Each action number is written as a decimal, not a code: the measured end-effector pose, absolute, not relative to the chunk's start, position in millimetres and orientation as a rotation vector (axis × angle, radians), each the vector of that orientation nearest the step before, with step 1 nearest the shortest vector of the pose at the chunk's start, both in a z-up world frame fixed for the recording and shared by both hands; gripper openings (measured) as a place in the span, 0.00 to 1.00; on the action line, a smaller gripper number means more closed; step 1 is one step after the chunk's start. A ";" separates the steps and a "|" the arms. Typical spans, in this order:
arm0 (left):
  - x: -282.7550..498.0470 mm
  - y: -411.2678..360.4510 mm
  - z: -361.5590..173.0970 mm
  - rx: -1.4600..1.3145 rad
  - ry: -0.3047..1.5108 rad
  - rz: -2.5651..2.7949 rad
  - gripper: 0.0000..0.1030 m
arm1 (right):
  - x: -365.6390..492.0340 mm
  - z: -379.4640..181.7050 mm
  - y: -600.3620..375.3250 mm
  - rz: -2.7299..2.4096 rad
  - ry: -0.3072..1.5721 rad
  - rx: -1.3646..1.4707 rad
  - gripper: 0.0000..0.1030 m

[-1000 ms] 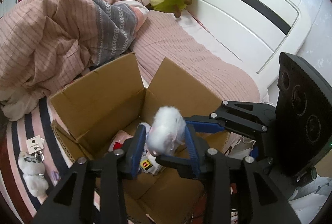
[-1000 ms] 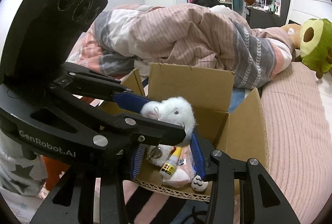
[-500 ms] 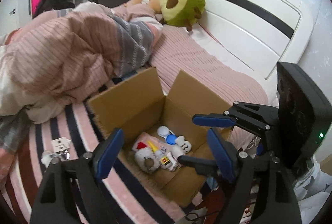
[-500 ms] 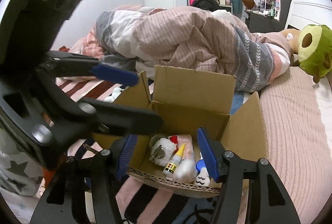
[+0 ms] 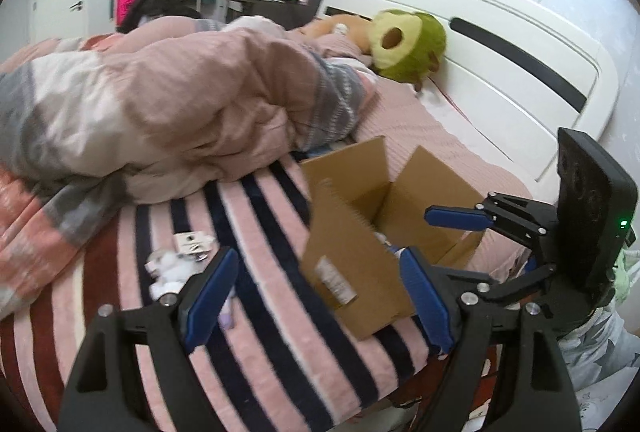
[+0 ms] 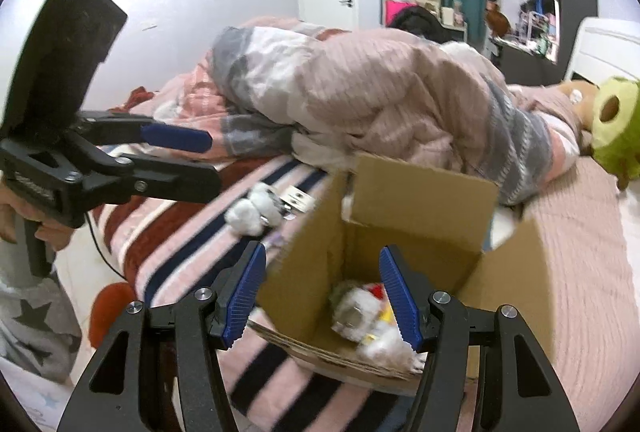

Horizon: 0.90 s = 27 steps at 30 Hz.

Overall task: Organize objects
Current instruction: 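Move the right gripper back to the purple lanyard on the bed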

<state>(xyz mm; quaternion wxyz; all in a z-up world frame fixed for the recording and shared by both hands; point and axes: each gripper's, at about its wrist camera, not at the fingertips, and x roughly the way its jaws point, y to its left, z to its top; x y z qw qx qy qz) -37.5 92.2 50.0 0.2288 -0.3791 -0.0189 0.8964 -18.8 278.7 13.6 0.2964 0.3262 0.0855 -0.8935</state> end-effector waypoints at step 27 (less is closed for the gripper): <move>-18.5 -57.8 -69.1 -1.281 -0.288 2.544 0.79 | -73.6 -149.1 131.8 -2.230 0.068 1.289 0.36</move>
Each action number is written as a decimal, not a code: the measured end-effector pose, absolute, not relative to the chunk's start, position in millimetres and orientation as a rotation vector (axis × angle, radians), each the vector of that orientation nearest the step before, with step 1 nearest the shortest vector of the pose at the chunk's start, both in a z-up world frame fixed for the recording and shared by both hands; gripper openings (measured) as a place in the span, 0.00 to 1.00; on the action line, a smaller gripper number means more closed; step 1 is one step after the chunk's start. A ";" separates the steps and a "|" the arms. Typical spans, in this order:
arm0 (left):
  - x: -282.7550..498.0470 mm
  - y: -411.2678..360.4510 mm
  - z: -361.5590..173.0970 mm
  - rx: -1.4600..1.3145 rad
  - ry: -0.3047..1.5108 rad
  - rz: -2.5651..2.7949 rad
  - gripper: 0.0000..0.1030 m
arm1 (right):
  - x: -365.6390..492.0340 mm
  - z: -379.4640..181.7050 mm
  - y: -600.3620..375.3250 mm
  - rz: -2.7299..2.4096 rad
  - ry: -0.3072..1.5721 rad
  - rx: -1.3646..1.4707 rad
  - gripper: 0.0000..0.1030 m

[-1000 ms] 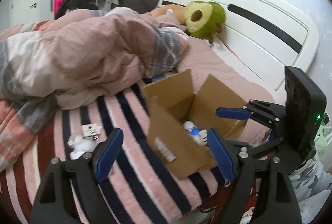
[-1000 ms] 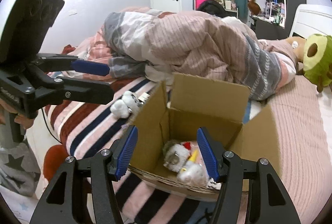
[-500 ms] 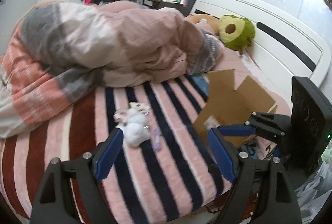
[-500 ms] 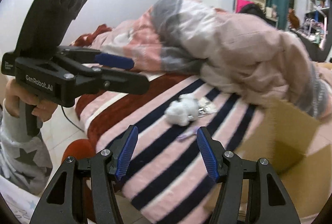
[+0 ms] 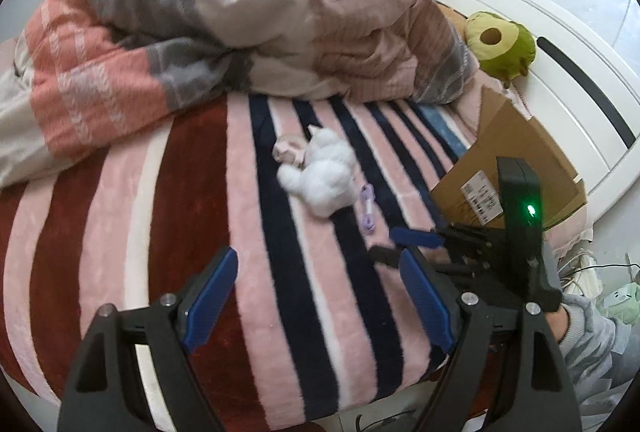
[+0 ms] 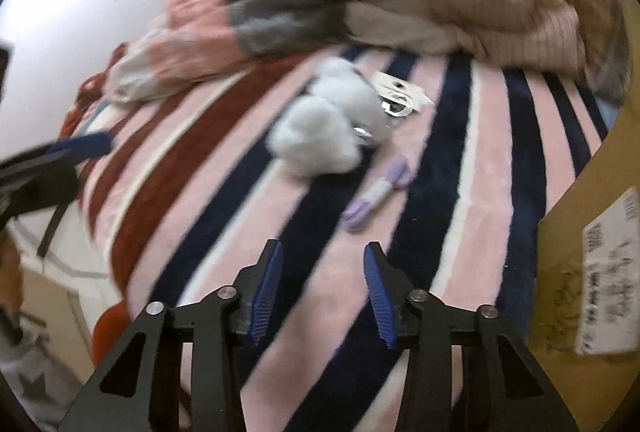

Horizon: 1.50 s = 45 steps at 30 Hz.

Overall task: Organize objects
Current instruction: 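Move the right gripper back to the purple lanyard on the bed, then grasp the purple lanyard with the right gripper, then carry the purple lanyard into the box and open the right gripper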

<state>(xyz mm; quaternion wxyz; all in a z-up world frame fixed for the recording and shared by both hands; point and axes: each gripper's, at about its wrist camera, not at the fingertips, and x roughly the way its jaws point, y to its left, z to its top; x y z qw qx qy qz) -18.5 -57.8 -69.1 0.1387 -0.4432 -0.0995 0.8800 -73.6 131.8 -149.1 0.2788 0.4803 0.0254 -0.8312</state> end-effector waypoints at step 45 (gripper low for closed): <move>-12.8 -22.0 -44.6 -1.214 -0.240 2.446 0.78 | -34.0 -101.0 125.0 -2.118 0.405 1.013 0.06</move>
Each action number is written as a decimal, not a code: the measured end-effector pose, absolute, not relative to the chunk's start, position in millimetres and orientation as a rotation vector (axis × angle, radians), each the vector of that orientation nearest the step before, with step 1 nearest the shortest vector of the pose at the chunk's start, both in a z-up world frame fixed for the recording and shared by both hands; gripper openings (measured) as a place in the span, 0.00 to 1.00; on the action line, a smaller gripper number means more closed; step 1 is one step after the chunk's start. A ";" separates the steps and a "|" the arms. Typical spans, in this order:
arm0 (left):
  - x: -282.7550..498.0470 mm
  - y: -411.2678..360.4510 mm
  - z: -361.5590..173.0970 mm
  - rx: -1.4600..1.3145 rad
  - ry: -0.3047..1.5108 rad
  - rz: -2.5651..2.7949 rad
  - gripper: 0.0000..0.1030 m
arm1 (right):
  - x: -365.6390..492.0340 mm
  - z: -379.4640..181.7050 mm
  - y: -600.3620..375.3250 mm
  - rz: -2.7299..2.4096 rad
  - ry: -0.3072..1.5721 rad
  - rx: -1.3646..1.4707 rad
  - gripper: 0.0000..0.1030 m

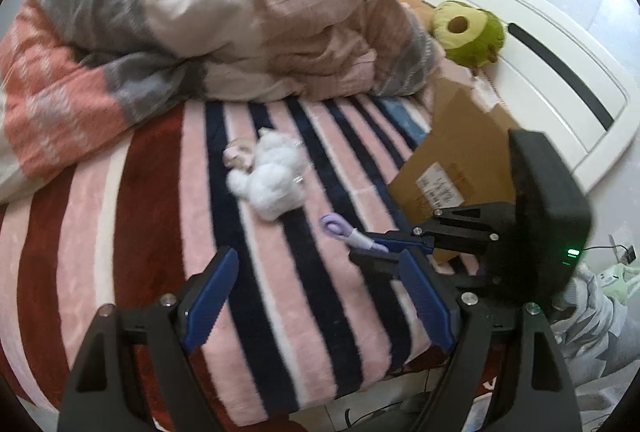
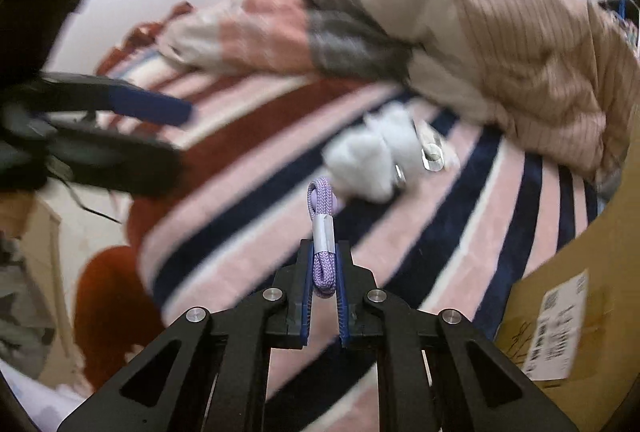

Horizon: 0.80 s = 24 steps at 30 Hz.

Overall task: Organize objects
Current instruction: 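Carry the purple lanyard into the box and open the right gripper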

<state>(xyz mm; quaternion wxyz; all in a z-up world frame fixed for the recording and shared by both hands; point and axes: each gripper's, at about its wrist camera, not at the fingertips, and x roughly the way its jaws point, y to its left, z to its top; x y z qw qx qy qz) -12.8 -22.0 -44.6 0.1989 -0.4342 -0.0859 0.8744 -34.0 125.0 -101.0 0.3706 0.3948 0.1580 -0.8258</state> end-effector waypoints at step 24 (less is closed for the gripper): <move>-52.3 113.2 39.6 -1.023 -0.172 2.292 0.29 | -4.4 11.5 226.5 -2.273 0.350 0.734 0.06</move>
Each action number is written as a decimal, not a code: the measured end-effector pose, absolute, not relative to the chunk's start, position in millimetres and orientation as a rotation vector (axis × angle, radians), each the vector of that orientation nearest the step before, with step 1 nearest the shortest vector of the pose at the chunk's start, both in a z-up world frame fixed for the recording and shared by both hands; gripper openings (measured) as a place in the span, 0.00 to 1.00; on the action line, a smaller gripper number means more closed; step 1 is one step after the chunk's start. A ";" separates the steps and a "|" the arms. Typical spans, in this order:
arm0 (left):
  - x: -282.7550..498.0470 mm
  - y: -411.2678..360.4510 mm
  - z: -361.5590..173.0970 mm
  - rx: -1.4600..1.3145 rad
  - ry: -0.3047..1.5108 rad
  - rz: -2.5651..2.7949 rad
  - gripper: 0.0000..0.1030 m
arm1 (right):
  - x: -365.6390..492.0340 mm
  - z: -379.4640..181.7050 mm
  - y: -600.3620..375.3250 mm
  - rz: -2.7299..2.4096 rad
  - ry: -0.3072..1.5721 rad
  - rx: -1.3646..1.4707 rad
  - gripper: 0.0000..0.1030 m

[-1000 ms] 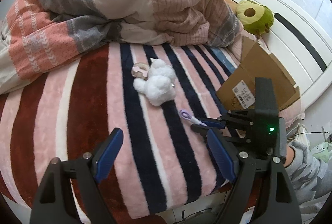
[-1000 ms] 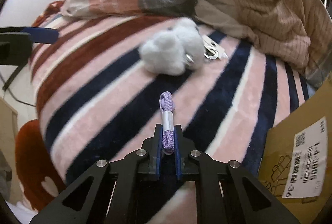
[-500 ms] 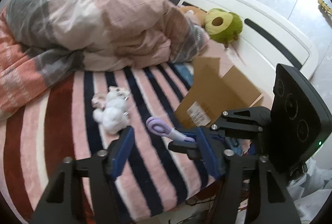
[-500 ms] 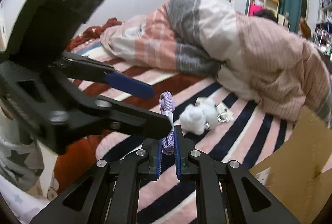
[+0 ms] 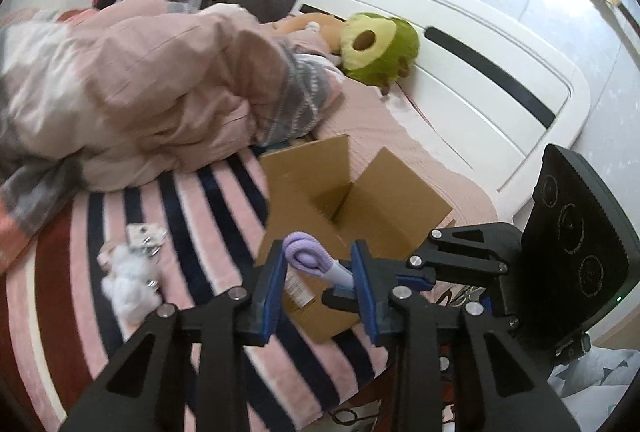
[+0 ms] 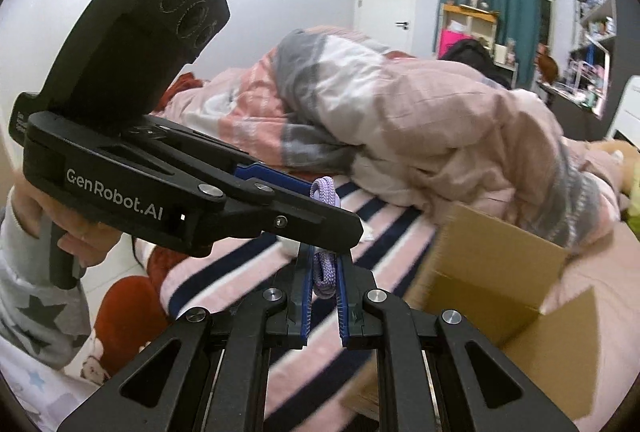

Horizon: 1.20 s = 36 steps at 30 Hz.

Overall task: Organize objects
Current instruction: 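Carry the purple lanyard into the box and open the right gripper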

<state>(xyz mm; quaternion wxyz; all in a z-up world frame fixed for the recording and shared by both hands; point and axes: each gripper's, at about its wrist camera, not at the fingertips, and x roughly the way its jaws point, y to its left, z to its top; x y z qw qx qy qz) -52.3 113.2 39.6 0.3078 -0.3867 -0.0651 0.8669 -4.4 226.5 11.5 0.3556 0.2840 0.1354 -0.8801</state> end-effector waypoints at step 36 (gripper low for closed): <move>-90.9 215.8 34.7 -1.110 0.114 2.248 0.79 | -50.2 -12.0 344.6 -2.351 0.106 1.013 0.59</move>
